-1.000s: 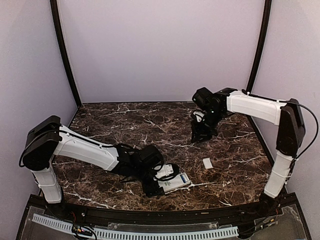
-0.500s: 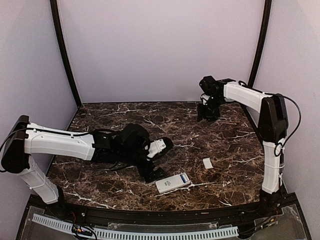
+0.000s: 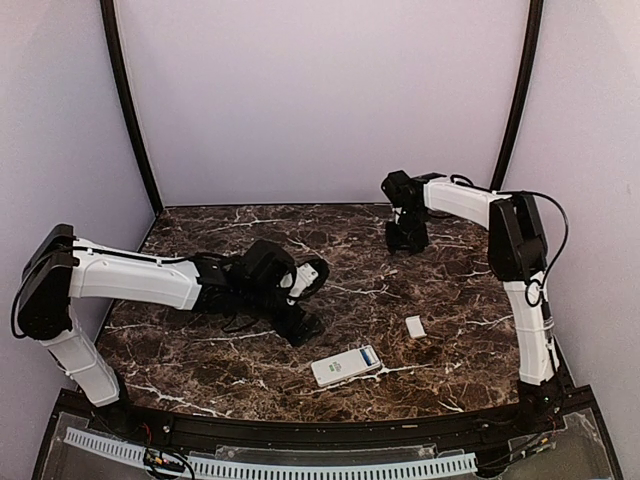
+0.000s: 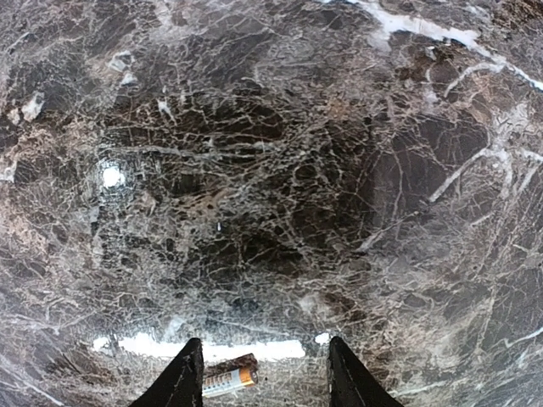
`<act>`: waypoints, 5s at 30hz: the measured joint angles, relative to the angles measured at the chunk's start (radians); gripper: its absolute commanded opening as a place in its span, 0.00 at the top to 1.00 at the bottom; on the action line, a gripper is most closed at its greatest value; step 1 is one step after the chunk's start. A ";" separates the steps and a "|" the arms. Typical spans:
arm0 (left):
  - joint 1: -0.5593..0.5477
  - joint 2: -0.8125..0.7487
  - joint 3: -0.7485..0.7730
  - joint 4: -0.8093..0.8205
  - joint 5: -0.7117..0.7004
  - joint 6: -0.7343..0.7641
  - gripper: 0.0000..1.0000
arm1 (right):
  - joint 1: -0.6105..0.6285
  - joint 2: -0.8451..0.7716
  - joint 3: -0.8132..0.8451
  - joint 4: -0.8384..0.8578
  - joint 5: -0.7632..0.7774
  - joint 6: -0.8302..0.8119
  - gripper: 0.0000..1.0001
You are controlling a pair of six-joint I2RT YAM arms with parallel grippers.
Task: Load the batteries into the remote control
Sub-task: Pick up the battery at the center of the board, then hold the remote control without the battery cover at the center of the board.
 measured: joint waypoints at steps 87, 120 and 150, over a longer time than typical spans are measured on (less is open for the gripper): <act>-0.049 -0.030 -0.087 0.008 0.083 0.095 0.03 | 0.122 -0.369 -0.490 0.180 -0.149 -0.119 1.00; -0.213 0.000 -0.227 0.176 0.051 0.156 0.01 | 0.434 -1.186 -1.427 1.273 -0.581 -0.361 1.00; -0.217 0.111 -0.153 0.164 -0.024 0.153 0.22 | 0.500 -0.902 -1.447 1.160 -0.215 -0.053 1.00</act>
